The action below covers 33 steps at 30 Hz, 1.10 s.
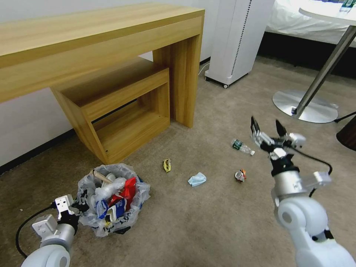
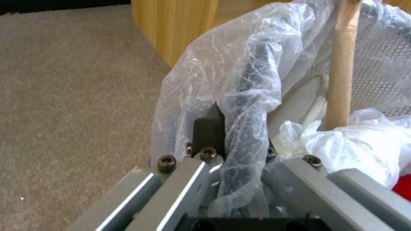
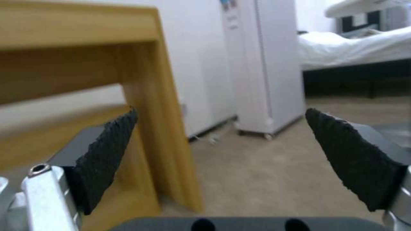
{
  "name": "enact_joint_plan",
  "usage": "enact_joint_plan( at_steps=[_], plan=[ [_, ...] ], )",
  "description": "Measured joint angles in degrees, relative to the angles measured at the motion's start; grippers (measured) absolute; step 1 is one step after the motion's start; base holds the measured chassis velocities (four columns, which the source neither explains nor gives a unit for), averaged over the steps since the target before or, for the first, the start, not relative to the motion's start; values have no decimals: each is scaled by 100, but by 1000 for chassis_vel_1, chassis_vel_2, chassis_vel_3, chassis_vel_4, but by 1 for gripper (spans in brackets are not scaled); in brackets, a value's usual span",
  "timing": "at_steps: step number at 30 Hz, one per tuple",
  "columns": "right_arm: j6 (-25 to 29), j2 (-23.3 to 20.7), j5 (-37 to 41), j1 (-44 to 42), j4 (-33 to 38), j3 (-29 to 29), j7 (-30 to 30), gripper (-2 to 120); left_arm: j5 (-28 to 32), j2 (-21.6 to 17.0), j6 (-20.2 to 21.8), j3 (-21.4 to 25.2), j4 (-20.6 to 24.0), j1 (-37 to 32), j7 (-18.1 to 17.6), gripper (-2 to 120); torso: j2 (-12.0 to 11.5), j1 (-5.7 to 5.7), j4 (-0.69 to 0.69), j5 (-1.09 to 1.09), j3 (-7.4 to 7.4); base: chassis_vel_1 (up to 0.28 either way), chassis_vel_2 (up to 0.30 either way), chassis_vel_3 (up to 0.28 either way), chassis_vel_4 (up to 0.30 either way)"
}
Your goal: Pick up the trash bin and place the garbage on the floor into it.
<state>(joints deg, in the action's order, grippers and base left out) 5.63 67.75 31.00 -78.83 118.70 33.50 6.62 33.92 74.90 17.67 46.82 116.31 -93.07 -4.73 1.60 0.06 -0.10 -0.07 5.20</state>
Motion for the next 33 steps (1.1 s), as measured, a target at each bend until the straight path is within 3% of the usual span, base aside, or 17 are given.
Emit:
enact_joint_plan(
  at_steps=[14, 27, 33],
  plan=[
    [43, 211, -810, -344, -261, 172, 394, 100, -48, -58, -82, -6, 93, -91, 95, 1, 0, 0, 0, -1, 0, 0, 0, 0, 0],
    [49, 249, -933, -406, -364, 77, 563, 100, -91, -15, -102, 15, 173, -159, 109, 1, 0, 0, 1, 0, 0, -5, -5, -4, -9],
    [312, 257, -952, -319, -546, 66, 523, 100, -105, 5, -102, 36, 175, -189, 117, 1, 0, 0, -1, -1, 1, -18, -29, -21, -28]
  ],
)
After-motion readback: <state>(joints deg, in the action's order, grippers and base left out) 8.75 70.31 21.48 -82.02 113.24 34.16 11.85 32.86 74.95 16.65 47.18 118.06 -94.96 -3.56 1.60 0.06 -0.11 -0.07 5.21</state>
